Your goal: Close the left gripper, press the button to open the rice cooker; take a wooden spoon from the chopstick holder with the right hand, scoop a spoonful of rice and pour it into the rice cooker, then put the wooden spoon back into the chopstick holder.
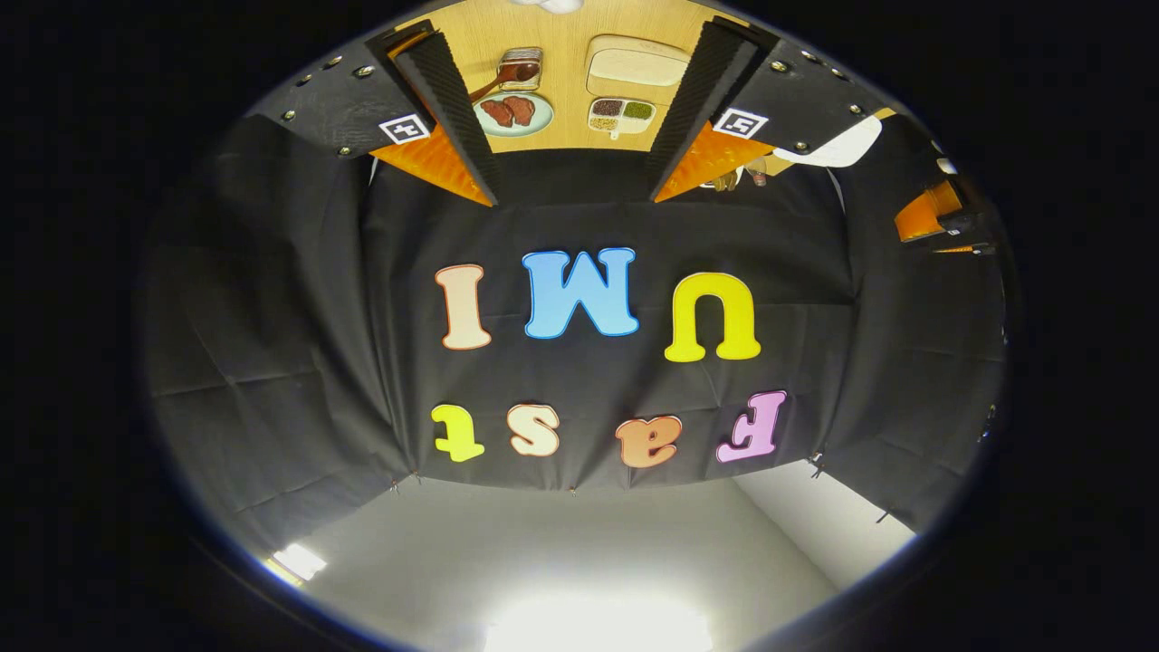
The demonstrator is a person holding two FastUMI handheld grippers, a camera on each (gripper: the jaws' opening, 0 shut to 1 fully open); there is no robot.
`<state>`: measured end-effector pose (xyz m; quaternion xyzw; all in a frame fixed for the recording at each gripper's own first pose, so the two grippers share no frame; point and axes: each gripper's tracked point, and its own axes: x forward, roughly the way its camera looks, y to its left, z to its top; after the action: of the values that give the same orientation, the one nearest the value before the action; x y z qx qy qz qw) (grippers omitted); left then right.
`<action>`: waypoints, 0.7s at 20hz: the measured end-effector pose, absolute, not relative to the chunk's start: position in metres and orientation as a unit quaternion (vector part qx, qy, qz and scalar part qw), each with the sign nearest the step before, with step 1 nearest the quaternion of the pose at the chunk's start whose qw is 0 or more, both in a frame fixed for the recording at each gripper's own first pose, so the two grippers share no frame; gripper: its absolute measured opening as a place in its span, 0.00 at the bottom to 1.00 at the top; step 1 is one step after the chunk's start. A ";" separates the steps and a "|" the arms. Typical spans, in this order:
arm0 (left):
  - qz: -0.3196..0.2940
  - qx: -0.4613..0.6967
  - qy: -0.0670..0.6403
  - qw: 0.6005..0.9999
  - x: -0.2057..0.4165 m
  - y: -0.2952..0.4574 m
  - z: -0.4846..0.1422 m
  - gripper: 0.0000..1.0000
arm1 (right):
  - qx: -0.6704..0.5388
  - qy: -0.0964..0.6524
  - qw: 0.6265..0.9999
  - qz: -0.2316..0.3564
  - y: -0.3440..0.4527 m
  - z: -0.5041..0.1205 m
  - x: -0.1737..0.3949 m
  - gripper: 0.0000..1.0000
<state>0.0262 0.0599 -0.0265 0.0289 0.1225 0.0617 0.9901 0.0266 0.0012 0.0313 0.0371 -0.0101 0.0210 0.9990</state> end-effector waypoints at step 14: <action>0.061 0.031 0.122 0.990 0.027 0.061 -0.024 1.00 | 0.035 -0.010 0.999 0.021 0.002 0.032 0.028 0.98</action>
<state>0.0272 0.0605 -0.0242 0.0307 0.1216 0.0613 0.9902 0.0277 0.0018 0.0324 0.0353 -0.0101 0.0208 0.9991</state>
